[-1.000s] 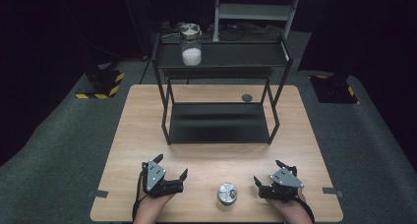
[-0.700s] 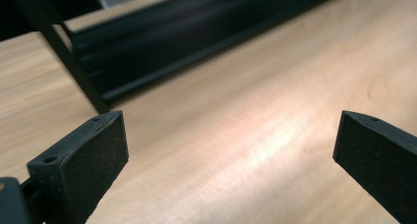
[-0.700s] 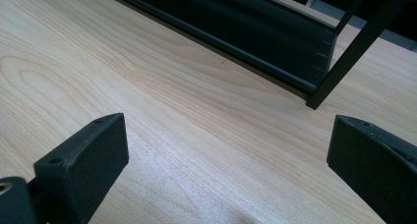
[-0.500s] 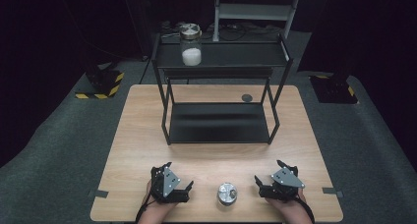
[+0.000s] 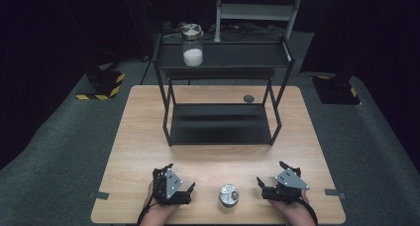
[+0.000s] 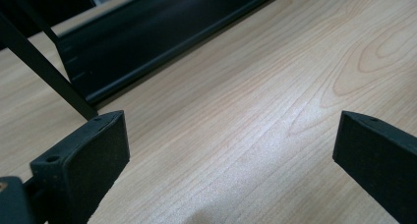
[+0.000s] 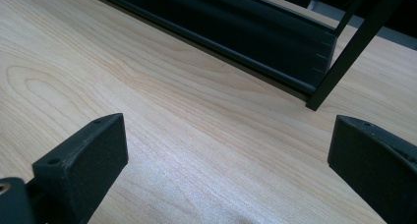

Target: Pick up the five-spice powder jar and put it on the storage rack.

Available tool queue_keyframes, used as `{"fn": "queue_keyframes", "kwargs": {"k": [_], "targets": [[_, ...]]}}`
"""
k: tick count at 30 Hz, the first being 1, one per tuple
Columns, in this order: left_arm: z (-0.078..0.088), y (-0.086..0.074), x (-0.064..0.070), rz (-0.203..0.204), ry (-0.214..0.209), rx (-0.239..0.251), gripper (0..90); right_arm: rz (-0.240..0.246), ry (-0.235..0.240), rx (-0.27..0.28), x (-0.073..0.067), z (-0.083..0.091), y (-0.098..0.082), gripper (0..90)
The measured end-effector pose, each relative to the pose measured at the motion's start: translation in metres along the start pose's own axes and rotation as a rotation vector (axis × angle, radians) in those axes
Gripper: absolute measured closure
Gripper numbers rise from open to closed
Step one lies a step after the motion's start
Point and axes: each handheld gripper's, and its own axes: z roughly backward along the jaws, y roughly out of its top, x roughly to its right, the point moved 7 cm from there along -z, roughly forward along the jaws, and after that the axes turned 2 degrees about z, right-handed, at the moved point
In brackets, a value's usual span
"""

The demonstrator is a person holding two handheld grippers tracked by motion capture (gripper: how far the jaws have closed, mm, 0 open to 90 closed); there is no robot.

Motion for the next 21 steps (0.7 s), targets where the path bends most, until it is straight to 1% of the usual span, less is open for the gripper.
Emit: {"fn": "queue_keyframes", "kwargs": {"k": [3, 5, 7, 10, 13, 21], "targets": [[0.0, 0.001, 0.0, -0.007, -0.009, -0.008, 0.8, 0.003, -0.001, 0.007, -0.001, 0.0, -0.001, 0.6], [-0.001, 0.001, 0.001, -0.002, -0.001, -0.009, 0.8, -0.002, 0.004, 0.017, 0.0, 0.001, -0.001, 0.6], [0.0, 0.0, 0.0, 0.0, -0.002, -0.004, 0.8, -0.008, 0.005, 0.025, 0.001, 0.003, -0.001, 0.6], [0.001, -0.001, 0.0, 0.007, 0.005, 0.004, 0.8, -0.004, 0.003, 0.05, 0.001, 0.008, 0.003, 0.6], [0.0, 0.0, -0.001, 0.008, -0.003, 0.001, 0.8, -0.001, 0.0, 0.087, 0.001, 0.016, 0.008, 0.5], [0.001, -0.001, -0.002, 0.006, -0.012, 0.007, 0.8, -0.004, 0.005, 0.122, 0.0, 0.026, 0.016, 0.2]]}}
